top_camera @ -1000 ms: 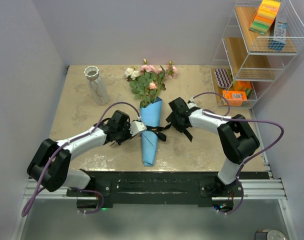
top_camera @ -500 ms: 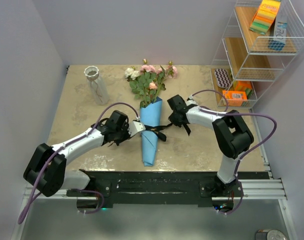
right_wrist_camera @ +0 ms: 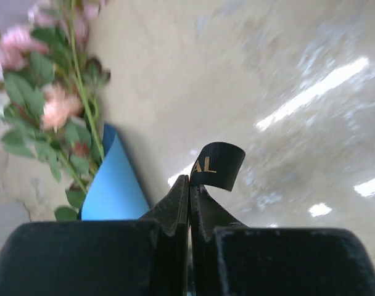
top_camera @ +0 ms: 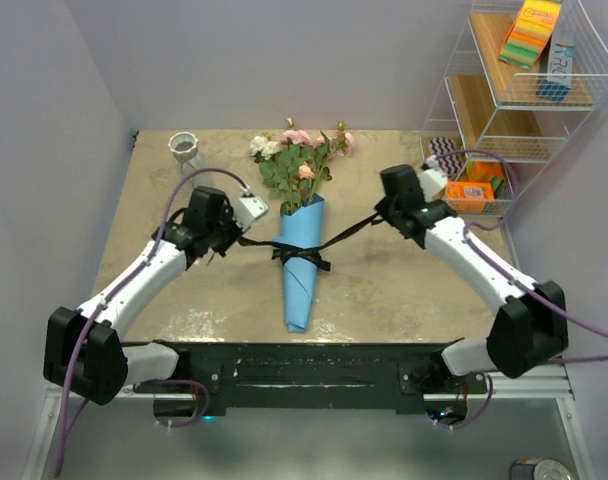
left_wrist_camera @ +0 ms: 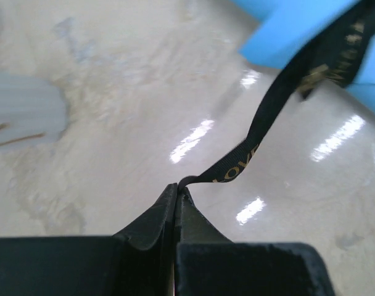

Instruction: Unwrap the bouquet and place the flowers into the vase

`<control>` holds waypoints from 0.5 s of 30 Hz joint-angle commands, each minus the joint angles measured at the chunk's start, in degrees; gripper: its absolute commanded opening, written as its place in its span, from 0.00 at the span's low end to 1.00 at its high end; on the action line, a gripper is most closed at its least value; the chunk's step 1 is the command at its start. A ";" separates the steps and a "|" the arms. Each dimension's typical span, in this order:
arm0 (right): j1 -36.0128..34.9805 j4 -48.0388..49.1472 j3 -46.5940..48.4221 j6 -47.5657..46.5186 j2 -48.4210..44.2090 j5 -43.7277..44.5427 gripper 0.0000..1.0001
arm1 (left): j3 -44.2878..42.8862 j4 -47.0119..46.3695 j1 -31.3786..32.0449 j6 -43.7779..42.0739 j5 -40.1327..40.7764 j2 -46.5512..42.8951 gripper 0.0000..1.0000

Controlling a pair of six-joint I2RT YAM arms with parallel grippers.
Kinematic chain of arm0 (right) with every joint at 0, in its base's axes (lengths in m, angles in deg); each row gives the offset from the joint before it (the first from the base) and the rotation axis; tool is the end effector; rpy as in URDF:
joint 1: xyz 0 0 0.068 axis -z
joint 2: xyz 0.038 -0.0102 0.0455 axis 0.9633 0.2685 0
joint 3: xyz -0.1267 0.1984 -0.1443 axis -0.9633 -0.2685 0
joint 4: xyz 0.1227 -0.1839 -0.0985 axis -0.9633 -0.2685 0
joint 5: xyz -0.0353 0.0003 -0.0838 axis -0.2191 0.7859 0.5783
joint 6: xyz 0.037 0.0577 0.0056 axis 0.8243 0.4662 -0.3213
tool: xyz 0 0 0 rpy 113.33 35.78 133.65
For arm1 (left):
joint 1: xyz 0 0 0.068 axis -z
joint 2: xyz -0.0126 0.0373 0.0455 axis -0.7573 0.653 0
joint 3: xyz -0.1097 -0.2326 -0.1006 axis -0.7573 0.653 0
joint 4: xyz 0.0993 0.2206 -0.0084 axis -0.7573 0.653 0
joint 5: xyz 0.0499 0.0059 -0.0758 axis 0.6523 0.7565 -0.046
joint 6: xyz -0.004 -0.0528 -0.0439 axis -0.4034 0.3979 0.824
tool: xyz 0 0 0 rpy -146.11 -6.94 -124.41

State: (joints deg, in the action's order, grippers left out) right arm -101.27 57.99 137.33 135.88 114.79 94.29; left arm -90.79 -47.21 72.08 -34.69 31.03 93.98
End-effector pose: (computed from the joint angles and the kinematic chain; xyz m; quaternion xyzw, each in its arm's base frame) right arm 0.2817 0.1139 0.2810 0.3442 0.8331 0.0978 0.4218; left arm 0.2323 -0.1015 0.2492 0.4038 0.8435 -0.0148 0.3540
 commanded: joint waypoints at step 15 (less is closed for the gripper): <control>20.87 -17.39 4.93 -10.37 -12.96 14.23 0.00 | -3.05 4.51 -25.46 -5.75 3.04 -10.44 0.00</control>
State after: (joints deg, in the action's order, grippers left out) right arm -81.10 47.48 137.22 127.42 102.02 97.37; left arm -92.67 -44.02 51.51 -36.90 33.54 86.16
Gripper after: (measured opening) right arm 0.009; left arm 0.016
